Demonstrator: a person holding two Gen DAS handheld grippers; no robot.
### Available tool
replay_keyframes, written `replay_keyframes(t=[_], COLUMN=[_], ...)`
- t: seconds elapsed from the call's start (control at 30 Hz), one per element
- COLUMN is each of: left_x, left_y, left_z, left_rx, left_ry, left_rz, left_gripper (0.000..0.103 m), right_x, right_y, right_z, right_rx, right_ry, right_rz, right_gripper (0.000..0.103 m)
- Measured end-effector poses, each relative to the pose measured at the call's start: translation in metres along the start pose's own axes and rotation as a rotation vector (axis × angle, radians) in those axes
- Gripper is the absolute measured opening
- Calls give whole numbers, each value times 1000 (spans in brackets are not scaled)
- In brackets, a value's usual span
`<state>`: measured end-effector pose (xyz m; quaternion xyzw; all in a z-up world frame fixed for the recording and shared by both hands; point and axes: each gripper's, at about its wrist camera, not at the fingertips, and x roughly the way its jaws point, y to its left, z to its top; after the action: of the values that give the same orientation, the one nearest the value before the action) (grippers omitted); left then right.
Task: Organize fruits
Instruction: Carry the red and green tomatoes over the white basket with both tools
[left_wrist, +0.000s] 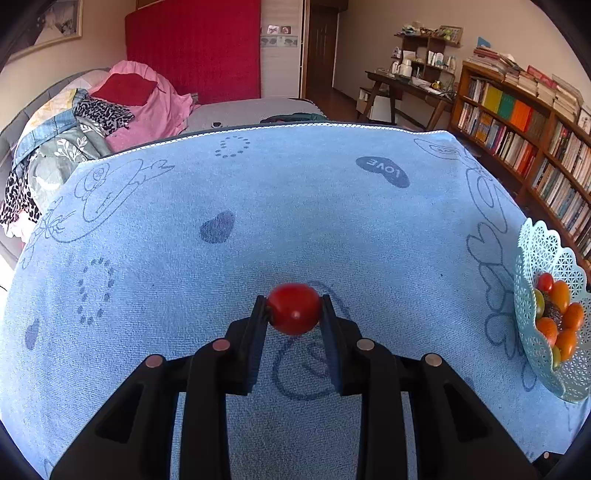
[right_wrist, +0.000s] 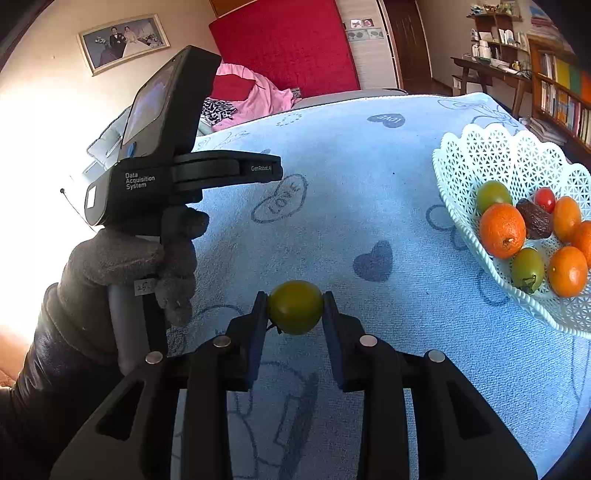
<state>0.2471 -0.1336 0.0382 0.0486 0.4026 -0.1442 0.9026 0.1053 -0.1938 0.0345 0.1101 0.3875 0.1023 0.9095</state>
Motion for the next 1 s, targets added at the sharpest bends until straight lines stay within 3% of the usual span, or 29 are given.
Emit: replay_keyframes(t=[0.47,1.0], left_x=[-40,-73], left_y=[-30,-74], left_z=[0,-4], left_rx=[39,108], left_ry=[-59,-108], left_rz=[-42,-92], left_gripper=[29,29], right_x=[-37,-103], right_y=[-15,-78], right_z=[5,4], right_rx=[49,179], right_ry=[-82,-205], right_rz=[-34,-160], right_gripper=[31,31])
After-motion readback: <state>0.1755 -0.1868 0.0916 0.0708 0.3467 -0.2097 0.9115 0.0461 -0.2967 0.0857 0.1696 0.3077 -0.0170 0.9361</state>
